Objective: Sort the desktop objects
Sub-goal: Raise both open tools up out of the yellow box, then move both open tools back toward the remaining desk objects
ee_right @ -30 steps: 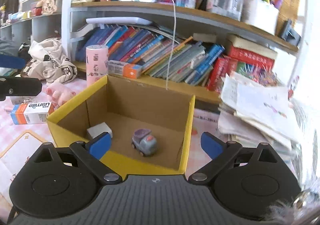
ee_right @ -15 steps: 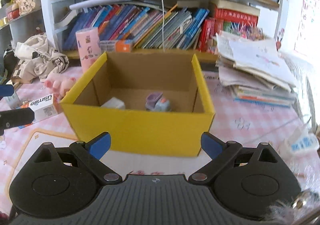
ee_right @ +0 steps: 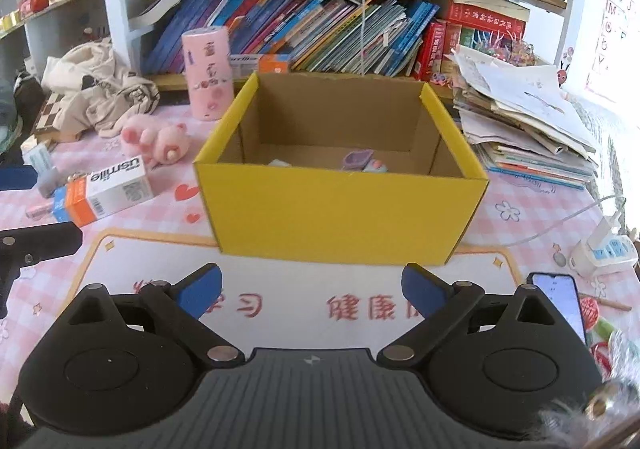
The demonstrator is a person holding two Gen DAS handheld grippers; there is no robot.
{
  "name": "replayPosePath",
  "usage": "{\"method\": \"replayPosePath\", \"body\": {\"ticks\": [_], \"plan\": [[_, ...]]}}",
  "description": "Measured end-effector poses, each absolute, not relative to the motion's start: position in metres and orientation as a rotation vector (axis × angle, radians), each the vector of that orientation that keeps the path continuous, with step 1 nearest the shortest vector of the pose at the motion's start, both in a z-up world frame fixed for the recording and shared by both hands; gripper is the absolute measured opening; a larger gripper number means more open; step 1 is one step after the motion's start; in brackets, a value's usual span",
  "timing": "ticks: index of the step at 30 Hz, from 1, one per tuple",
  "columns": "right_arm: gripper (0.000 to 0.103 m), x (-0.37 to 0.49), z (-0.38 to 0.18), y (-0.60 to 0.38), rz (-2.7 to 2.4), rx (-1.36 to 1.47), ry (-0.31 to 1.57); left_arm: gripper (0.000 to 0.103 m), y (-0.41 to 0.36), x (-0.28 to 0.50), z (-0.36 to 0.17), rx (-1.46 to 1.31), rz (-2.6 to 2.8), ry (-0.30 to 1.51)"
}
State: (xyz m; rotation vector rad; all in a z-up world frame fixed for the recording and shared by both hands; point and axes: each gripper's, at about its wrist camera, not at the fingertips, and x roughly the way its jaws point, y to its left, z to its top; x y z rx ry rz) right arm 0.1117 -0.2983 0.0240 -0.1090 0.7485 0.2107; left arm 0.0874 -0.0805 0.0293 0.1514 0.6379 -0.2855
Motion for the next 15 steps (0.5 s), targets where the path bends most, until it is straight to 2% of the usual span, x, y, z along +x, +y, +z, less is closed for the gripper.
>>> {"method": "replayPosePath", "body": {"ticks": [15], "plan": [[0.097, 0.088, 0.008, -0.239, 0.245, -0.127, 0.817, 0.096, -0.038, 0.072, 0.014, 0.182, -0.316, 0.722]]}}
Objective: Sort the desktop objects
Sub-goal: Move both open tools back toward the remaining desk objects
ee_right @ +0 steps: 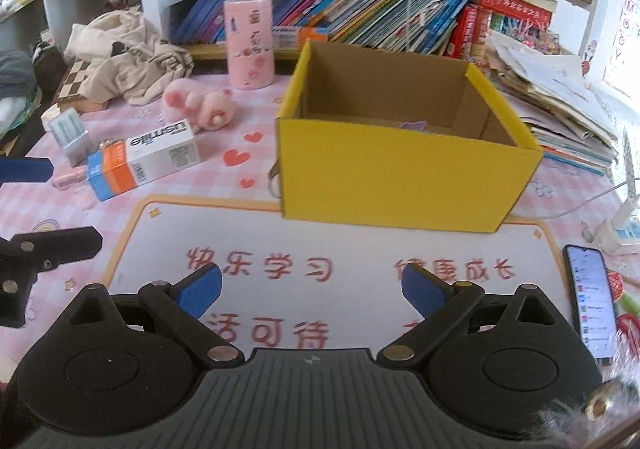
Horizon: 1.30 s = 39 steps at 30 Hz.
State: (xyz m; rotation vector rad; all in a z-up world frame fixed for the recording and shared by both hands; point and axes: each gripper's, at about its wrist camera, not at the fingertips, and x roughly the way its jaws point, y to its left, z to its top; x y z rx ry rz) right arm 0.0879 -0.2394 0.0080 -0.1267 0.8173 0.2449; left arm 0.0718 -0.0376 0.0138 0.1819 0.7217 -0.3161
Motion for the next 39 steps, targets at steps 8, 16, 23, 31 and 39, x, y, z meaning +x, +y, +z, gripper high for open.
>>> {"method": "replayPosePath", "body": {"ticks": [8, 16, 23, 31, 39], "plan": [[0.097, 0.084, -0.006, -0.202, 0.306, -0.159, 0.861, 0.096, -0.008, 0.067, 0.005, 0.17, -0.29, 0.769], [0.097, 0.088, -0.012, -0.165, 0.384, -0.223, 0.872, 0.096, 0.019, 0.064, 0.002, 0.142, -0.245, 0.784], [0.097, 0.095, -0.01, -0.134, 0.488, -0.31, 0.854, 0.096, 0.045, 0.065, 0.002, 0.091, -0.187, 0.774], [0.098, 0.111, 0.005, -0.103, 0.536, -0.349, 0.792, 0.096, 0.069, 0.07, 0.001, 0.022, -0.131, 0.754], [0.098, 0.113, 0.004, -0.087, 0.545, -0.386, 0.76, 0.096, 0.091, 0.076, -0.001, -0.048, -0.069, 0.735]]}}
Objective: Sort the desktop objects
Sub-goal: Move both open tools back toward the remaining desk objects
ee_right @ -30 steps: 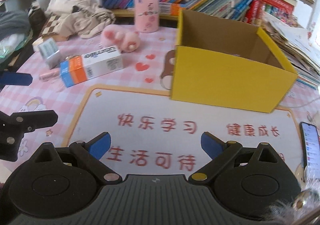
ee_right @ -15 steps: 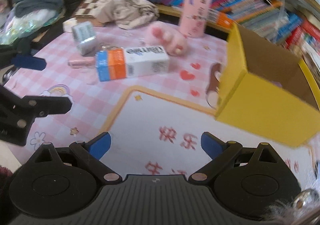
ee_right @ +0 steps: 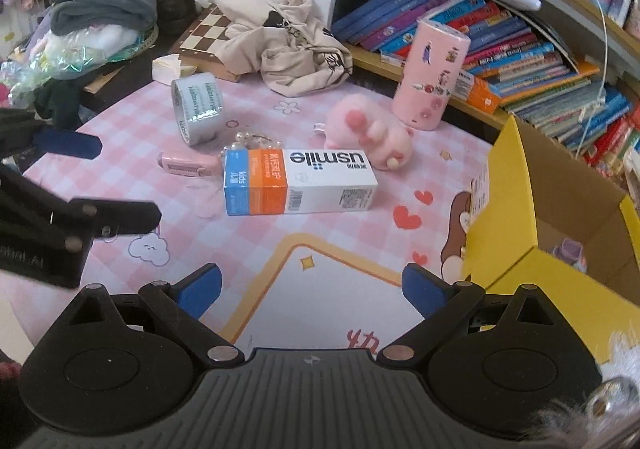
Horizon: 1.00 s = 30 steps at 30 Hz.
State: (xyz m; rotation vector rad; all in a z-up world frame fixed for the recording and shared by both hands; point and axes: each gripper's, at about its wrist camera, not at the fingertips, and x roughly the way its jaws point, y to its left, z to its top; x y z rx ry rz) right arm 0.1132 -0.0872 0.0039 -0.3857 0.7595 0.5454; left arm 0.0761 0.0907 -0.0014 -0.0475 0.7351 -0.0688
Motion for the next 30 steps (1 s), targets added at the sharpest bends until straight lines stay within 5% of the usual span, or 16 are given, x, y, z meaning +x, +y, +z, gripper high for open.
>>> {"method": "replayPosePath", "body": {"ticks": [25, 30], "plan": [[0.097, 0.185, -0.024, -0.057, 0.559, -0.366, 0.792, 0.094, 0.135, 0.136, -0.036, -0.091, 0.02, 0.755], [0.097, 0.207, -0.028, -0.058, 0.513, -0.274, 0.841, 0.068, 0.142, 0.148, -0.048, -0.067, 0.018, 0.769]]}}
